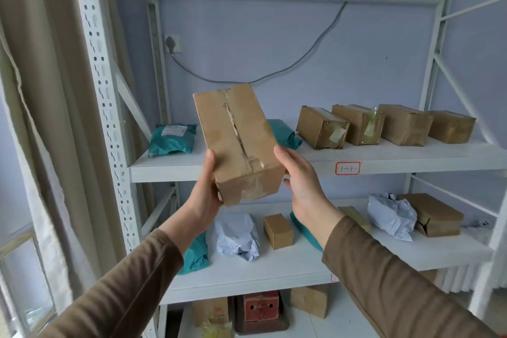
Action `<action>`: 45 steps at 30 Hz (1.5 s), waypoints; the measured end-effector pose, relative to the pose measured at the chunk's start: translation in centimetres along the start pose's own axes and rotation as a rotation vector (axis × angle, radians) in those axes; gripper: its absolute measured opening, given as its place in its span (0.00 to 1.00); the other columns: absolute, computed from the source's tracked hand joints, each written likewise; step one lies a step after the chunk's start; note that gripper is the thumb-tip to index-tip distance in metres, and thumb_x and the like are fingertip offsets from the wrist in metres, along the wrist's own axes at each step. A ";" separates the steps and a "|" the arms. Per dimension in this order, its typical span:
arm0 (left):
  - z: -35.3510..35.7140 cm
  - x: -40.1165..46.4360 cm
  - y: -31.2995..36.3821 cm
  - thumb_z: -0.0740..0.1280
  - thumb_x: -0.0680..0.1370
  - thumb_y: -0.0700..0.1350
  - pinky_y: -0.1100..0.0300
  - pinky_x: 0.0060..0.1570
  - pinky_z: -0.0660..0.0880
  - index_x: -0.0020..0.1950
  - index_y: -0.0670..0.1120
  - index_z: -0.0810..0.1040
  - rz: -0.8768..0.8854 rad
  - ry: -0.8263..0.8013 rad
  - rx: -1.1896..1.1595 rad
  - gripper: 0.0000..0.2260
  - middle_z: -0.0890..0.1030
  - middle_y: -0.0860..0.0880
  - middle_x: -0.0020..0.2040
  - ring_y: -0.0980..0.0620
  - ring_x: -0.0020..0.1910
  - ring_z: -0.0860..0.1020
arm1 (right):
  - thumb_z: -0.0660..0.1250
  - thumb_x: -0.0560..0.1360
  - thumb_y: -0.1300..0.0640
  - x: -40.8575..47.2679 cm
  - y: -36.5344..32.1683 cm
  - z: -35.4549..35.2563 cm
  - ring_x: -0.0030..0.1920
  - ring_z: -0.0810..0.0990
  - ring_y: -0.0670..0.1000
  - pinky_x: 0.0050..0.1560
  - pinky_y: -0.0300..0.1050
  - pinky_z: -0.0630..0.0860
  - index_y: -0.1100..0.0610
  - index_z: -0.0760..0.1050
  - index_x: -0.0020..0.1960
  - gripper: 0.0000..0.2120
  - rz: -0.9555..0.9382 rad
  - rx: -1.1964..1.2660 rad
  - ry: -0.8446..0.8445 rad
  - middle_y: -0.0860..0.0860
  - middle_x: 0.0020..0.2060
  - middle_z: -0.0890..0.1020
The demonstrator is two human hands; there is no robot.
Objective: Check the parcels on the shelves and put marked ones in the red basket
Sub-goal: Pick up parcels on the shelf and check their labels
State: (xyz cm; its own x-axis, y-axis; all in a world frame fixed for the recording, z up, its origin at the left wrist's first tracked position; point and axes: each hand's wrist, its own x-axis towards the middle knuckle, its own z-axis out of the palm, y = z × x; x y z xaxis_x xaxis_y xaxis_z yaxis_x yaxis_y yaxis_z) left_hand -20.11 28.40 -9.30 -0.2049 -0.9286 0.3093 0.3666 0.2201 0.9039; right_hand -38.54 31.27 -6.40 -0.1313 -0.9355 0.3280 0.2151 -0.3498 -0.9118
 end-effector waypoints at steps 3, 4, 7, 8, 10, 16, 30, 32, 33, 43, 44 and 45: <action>0.3 0.2 0.8 0.55 0.76 0.75 0.32 0.69 0.68 0.69 0.54 0.79 -0.188 -0.004 -0.321 0.34 0.84 0.45 0.65 0.40 0.66 0.79 | 0.64 0.80 0.39 0.1 -1.4 1.1 0.62 0.79 0.43 0.63 0.42 0.73 0.45 0.81 0.61 0.15 -0.029 -0.048 -0.035 0.43 0.60 0.83; 0.0 0.2 0.8 0.56 0.75 0.76 0.30 0.69 0.66 0.69 0.54 0.79 -0.230 -0.021 -0.397 0.34 0.83 0.43 0.66 0.39 0.67 0.78 | 0.64 0.81 0.40 0.2 -1.6 1.4 0.62 0.80 0.46 0.64 0.46 0.76 0.45 0.82 0.63 0.16 -0.051 -0.060 -0.037 0.46 0.61 0.84; -0.9 0.1 0.2 0.61 0.75 0.73 0.27 0.70 0.61 0.73 0.53 0.77 -0.274 -0.053 -0.543 0.34 0.79 0.39 0.71 0.36 0.73 0.72 | 0.63 0.83 0.53 0.4 -2.0 1.7 0.60 0.82 0.50 0.61 0.49 0.79 0.45 0.84 0.61 0.13 -0.144 -0.157 -0.072 0.50 0.61 0.83; -1.2 0.1 -0.1 0.61 0.75 0.72 0.27 0.70 0.61 0.74 0.53 0.76 -0.263 -0.062 -0.571 0.34 0.77 0.38 0.72 0.36 0.74 0.70 | 0.63 0.83 0.56 0.5 -1.8 1.6 0.61 0.82 0.52 0.62 0.50 0.79 0.45 0.84 0.61 0.14 -0.169 -0.206 -0.089 0.51 0.62 0.83; -1.9 0.1 -0.8 0.63 0.75 0.69 0.30 0.72 0.61 0.76 0.52 0.73 -0.231 -0.090 -0.633 0.34 0.73 0.39 0.76 0.37 0.77 0.67 | 0.64 0.82 0.59 0.7 -1.3 1.3 0.63 0.80 0.51 0.65 0.52 0.78 0.45 0.83 0.61 0.14 -0.198 -0.278 -0.105 0.50 0.63 0.81; -3.7 0.4 -1.6 0.65 0.76 0.62 0.46 0.77 0.58 0.80 0.52 0.68 -0.204 -0.058 -0.731 0.33 0.73 0.44 0.72 0.44 0.68 0.73 | 0.80 0.65 0.39 0.2 0.2 0.0 0.71 0.71 0.47 0.75 0.56 0.63 0.43 0.65 0.77 0.45 0.143 -0.122 -0.063 0.41 0.73 0.72; -4.0 5.6 0.6 0.62 0.85 0.46 0.54 0.45 0.81 0.65 0.44 0.78 -0.116 0.350 -0.005 0.11 0.84 0.44 0.53 0.48 0.46 0.82 | 0.73 0.71 0.39 5.2 1.1 -0.2 0.68 0.75 0.54 0.70 0.77 0.61 0.40 0.78 0.66 0.24 0.400 0.210 -0.059 0.48 0.67 0.80; -4.6 7.2 1.5 0.64 0.85 0.46 0.56 0.49 0.78 0.67 0.45 0.73 -0.041 0.437 0.245 0.11 0.80 0.43 0.59 0.48 0.51 0.79 | 0.71 0.73 0.39 6.6 0.3 0.8 0.64 0.78 0.55 0.68 0.74 0.62 0.42 0.78 0.65 0.22 0.418 0.207 -0.037 0.50 0.64 0.82; -4.8 8.0 2.2 0.63 0.85 0.45 0.59 0.46 0.75 0.66 0.44 0.74 0.015 0.448 0.340 0.11 0.80 0.43 0.61 0.48 0.53 0.79 | 0.70 0.74 0.38 7.6 0.0 1.4 0.64 0.77 0.55 0.69 0.74 0.61 0.43 0.77 0.65 0.22 0.427 0.203 -0.021 0.50 0.64 0.82; -6.9 14.1 4.8 0.59 0.69 0.81 0.46 0.79 0.59 0.80 0.53 0.65 -0.072 0.300 0.296 0.48 0.69 0.52 0.78 0.49 0.76 0.69 | 0.71 0.54 0.24 18.0 2.5 6.7 0.76 0.68 0.56 0.76 0.66 0.62 0.42 0.64 0.79 0.55 0.410 0.017 0.017 0.49 0.77 0.69; -7.2 14.8 4.9 0.62 0.68 0.81 0.43 0.79 0.60 0.79 0.52 0.66 -0.082 0.302 0.282 0.48 0.69 0.51 0.79 0.47 0.77 0.68 | 0.70 0.59 0.25 18.7 2.9 7.0 0.75 0.69 0.56 0.76 0.65 0.64 0.43 0.65 0.78 0.51 0.395 0.012 0.011 0.49 0.77 0.70; -7.6 15.8 4.8 0.63 0.70 0.78 0.42 0.79 0.61 0.75 0.53 0.67 -0.094 0.322 0.271 0.41 0.69 0.50 0.78 0.46 0.77 0.68 | 0.69 0.62 0.25 19.3 3.4 7.3 0.75 0.69 0.56 0.76 0.64 0.65 0.44 0.66 0.78 0.49 0.383 0.002 0.008 0.49 0.76 0.71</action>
State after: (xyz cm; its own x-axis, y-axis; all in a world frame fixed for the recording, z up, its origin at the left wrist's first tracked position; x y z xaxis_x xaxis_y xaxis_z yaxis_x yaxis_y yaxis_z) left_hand -14.70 12.55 -2.36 0.0833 -0.9847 0.1531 0.0992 0.1611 0.9819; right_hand -33.29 11.68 -1.37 -0.0487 -0.9981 -0.0381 0.2520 0.0246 -0.9674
